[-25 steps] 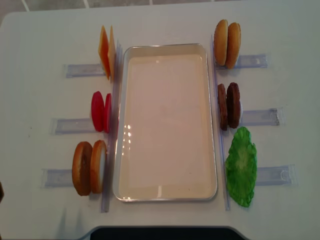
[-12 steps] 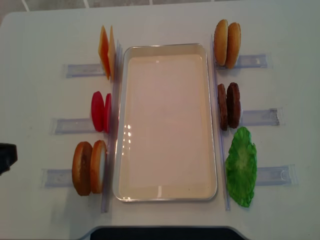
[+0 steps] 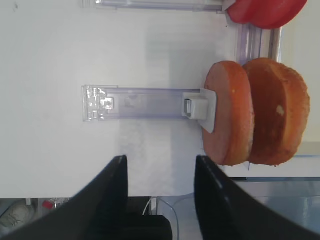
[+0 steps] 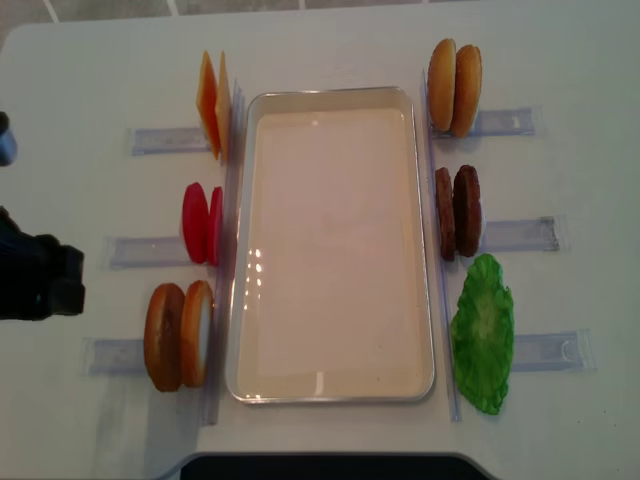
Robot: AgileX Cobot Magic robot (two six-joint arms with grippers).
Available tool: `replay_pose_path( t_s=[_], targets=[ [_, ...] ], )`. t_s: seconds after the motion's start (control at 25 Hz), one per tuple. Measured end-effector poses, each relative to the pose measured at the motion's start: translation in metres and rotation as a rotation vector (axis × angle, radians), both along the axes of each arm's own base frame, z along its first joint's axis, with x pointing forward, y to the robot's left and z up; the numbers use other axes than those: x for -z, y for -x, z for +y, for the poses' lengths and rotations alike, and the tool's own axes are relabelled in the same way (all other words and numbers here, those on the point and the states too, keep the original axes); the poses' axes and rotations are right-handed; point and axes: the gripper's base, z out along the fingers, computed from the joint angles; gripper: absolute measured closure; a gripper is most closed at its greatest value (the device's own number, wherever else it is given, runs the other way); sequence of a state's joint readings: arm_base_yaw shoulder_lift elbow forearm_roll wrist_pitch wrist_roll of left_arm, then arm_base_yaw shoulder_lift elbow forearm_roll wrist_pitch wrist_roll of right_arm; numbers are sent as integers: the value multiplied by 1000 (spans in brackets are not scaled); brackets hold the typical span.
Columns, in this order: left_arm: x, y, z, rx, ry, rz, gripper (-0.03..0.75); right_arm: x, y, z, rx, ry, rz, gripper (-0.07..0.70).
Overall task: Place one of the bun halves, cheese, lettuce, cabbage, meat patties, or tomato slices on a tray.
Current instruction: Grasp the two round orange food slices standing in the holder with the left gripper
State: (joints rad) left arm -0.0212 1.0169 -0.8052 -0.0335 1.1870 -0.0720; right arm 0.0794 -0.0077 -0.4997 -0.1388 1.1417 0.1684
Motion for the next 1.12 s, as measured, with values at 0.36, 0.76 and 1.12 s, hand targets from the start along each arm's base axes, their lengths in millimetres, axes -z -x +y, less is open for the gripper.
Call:
replay_pose_path(
  t_s=[0.36, 0.76, 1.12],
  targets=[
    [2, -3, -12, 55, 7, -4, 378, 0, 0, 0, 0, 0, 0, 346],
    [7, 3, -89, 188, 116, -44, 378, 0, 0, 0, 0, 0, 0, 346],
    [23, 1, -111, 209, 45, 0, 360, 0, 0, 0, 0, 0, 0, 346]
  ],
)
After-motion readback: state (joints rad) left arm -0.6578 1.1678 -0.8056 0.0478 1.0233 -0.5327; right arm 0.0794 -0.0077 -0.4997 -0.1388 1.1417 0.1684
